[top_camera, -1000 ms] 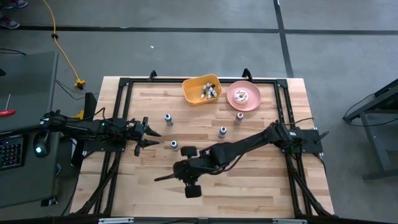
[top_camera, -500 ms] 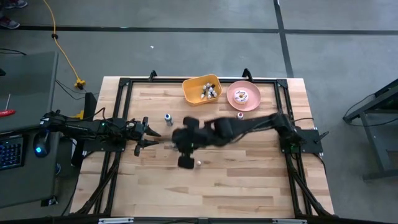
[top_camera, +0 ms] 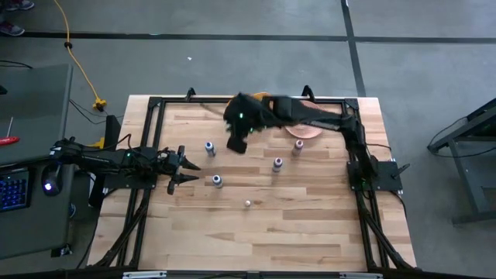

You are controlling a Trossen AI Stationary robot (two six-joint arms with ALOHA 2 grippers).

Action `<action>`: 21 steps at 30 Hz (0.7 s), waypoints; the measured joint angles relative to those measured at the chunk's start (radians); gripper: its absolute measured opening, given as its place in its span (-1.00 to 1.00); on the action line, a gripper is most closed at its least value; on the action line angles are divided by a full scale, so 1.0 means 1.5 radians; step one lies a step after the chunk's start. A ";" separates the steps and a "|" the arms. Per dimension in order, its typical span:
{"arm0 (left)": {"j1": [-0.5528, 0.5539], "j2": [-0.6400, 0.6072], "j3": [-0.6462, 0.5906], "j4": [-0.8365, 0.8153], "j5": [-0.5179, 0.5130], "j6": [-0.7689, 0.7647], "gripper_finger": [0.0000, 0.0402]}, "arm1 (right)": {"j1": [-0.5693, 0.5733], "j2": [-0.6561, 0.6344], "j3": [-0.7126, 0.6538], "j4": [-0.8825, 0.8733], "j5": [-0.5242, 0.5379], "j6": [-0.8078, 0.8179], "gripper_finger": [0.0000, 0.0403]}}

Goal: Pick & Place food coloring
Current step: Put the small green food coloring bottle into the yellow bin

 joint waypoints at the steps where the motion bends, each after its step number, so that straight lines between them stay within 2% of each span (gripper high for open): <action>1: 0.000 0.000 0.000 0.000 0.000 0.000 -0.19 | -0.015 0.000 0.000 -0.011 0.012 -0.002 -0.79; 5: 0.000 0.000 0.000 0.000 0.000 0.000 -0.19 | -0.074 0.000 0.000 -0.049 0.048 -0.004 -0.79; 10: 0.000 0.000 0.000 0.000 0.000 0.000 -0.19 | -0.140 0.005 -0.036 -0.048 0.044 0.014 -0.77; 18: 0.000 0.000 0.000 0.000 0.000 0.000 -0.19 | -0.196 0.008 -0.240 0.176 -0.051 0.053 -0.79; 21: 0.000 0.000 0.000 0.000 0.000 0.000 -0.19 | -0.207 0.009 -0.300 0.240 -0.057 0.063 -0.79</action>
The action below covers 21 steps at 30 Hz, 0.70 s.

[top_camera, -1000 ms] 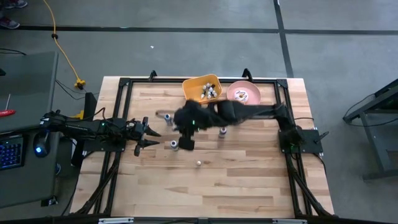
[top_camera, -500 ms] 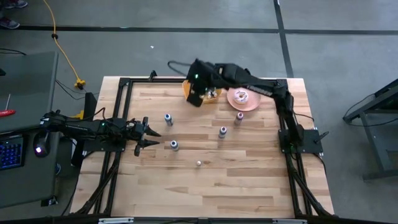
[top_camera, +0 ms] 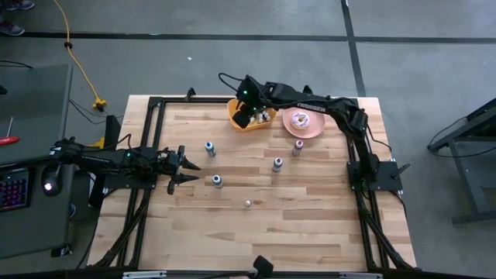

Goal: Pick & Place food coloring
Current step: Put the small green food coloring bottle into the yellow bin

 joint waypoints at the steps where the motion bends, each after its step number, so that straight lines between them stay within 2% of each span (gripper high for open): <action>1: 0.000 0.000 0.000 0.000 0.000 0.000 -0.19 | -0.002 0.000 -0.015 0.018 0.000 0.000 -0.79; 8: 0.000 0.000 0.000 0.000 0.000 0.000 -0.19 | -0.013 0.000 -0.072 0.047 0.023 0.015 -0.79; 21: 0.000 0.000 0.000 0.000 0.000 0.000 -0.19 | -0.030 0.036 -0.075 -0.005 0.027 0.111 -0.79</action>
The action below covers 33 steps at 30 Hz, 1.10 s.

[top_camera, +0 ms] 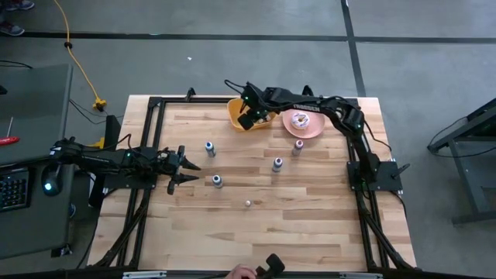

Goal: Pick & Place food coloring
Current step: Put the small green food coloring bottle into the yellow bin

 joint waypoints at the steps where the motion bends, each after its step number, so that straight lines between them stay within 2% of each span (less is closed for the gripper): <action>1: 0.000 0.000 0.000 0.000 0.000 0.000 -0.19 | 0.000 0.003 0.000 -0.004 0.000 0.007 -0.78; 13: 0.000 0.000 0.000 0.000 0.001 0.000 -0.19 | 0.001 0.011 -0.005 -0.040 0.026 0.015 -0.76; 33: 0.000 0.000 0.000 0.000 0.001 0.000 -0.19 | -0.001 0.036 -0.006 -0.038 0.003 0.016 -0.74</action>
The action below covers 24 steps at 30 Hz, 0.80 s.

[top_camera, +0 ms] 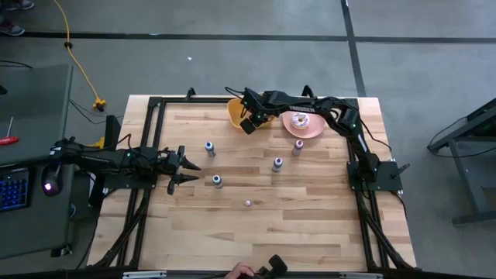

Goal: Pick & Place food coloring
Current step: Put the small green food coloring bottle into the yellow bin

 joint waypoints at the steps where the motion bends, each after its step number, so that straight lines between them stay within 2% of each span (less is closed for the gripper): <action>1: 0.000 0.000 0.000 0.000 0.000 0.000 -0.19 | 0.000 0.000 0.000 0.000 0.000 0.000 -0.72; 9: 0.000 0.000 0.000 0.000 0.000 0.000 -0.19 | 0.000 0.000 0.000 0.002 -0.005 -0.001 -0.55; 24: 0.000 0.000 0.000 0.000 -0.001 0.000 -0.19 | 0.000 0.000 0.001 0.005 -0.005 -0.010 -0.53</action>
